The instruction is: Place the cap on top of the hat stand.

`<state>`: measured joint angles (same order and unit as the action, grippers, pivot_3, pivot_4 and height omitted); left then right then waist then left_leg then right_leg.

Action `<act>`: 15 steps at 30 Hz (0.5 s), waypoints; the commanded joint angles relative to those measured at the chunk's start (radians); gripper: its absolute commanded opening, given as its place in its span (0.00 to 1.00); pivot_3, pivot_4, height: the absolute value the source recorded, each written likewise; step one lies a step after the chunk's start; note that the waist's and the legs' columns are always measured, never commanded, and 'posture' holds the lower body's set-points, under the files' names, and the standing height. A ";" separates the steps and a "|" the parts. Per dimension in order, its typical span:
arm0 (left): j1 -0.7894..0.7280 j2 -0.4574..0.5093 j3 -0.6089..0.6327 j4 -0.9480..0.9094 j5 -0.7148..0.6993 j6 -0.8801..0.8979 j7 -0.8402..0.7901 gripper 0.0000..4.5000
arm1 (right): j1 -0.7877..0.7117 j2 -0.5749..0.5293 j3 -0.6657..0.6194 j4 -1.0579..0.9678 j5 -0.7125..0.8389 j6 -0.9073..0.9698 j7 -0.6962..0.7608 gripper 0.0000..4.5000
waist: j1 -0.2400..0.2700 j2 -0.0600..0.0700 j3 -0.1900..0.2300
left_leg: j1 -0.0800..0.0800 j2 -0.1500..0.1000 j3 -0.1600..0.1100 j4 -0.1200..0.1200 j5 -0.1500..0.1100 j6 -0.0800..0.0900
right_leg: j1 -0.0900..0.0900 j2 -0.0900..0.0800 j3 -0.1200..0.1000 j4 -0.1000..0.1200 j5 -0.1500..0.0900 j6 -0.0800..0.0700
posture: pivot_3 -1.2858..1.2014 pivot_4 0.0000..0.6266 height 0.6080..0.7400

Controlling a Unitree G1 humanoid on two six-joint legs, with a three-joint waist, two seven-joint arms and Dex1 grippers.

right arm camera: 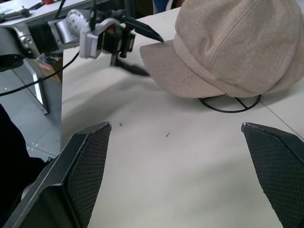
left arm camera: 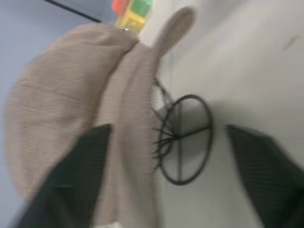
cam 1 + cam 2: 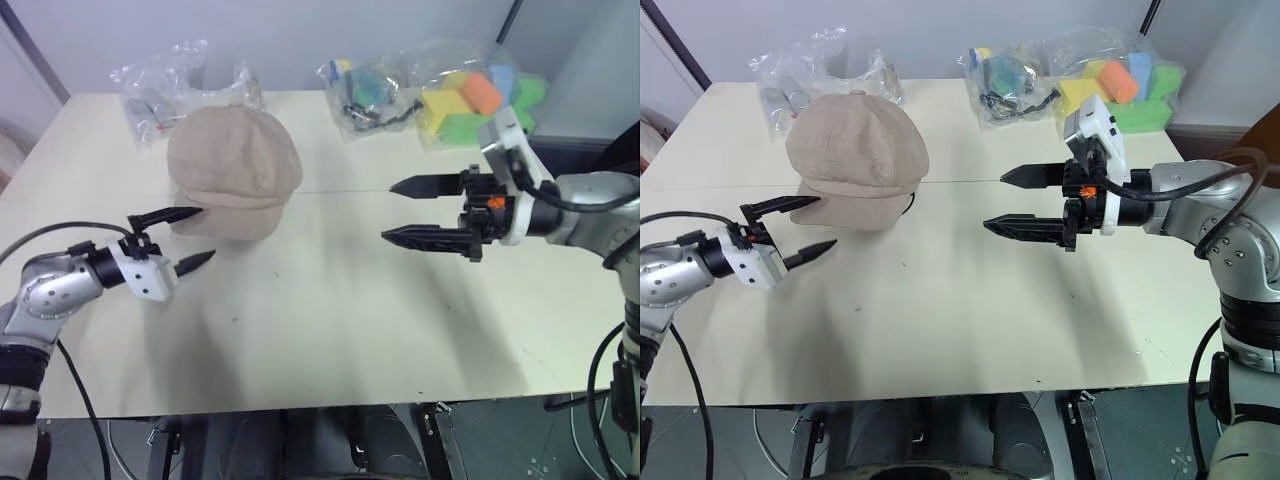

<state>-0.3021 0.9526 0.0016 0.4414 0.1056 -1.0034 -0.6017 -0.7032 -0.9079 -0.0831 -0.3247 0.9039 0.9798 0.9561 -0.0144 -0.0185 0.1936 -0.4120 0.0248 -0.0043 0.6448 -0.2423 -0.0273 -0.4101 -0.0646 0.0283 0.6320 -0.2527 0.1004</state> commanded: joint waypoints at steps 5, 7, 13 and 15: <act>0.376 0.078 0.271 -0.447 -0.173 0.411 -0.025 0.96 | -0.028 -0.005 0.020 0.056 -0.080 -0.077 0.064 1.00 | -0.005 0.000 0.000 | 0.000 0.001 0.000 -0.002 0.000 0.000 | -0.001 0.000 0.000 0.000 -0.001 -0.003 | 0.52 0.24 1.00; 0.516 0.083 0.363 -0.594 -0.254 0.590 -0.076 0.96 | -0.036 -0.010 0.033 0.085 -0.105 -0.094 0.087 1.00 | -0.005 0.001 0.000 | 0.000 0.002 0.001 -0.002 0.000 0.000 | -0.001 0.000 0.000 0.000 -0.002 -0.004 | 0.52 0.24 1.00; 0.710 0.085 0.717 -0.826 -0.844 1.281 -0.196 0.96 | -0.092 -0.016 0.064 0.186 -0.164 -0.129 0.162 1.00 | 0.000 0.001 0.001 | 0.001 0.002 0.001 -0.002 0.000 0.000 | -0.001 0.000 0.000 -0.001 -0.002 -0.006 | 0.52 0.24 1.00; 0.702 0.112 0.868 -0.786 -1.061 1.503 -0.244 0.96 | -0.116 -0.022 0.071 0.223 -0.175 -0.133 0.199 1.00 | -0.002 0.001 0.001 | 0.001 0.002 0.000 -0.002 0.000 0.000 | -0.002 0.001 0.000 -0.001 -0.002 -0.006 | 0.52 0.24 1.00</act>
<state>0.4101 1.0338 0.7359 -0.3507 -0.7691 0.3327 -0.8105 -0.7876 -0.9143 0.0031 -0.1136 0.7351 0.8660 1.1231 -0.0163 -0.0173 0.1945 -0.4114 0.0270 -0.0040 0.6431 -0.2425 -0.0274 -0.4119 -0.0631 0.0280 0.6309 -0.2548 0.0944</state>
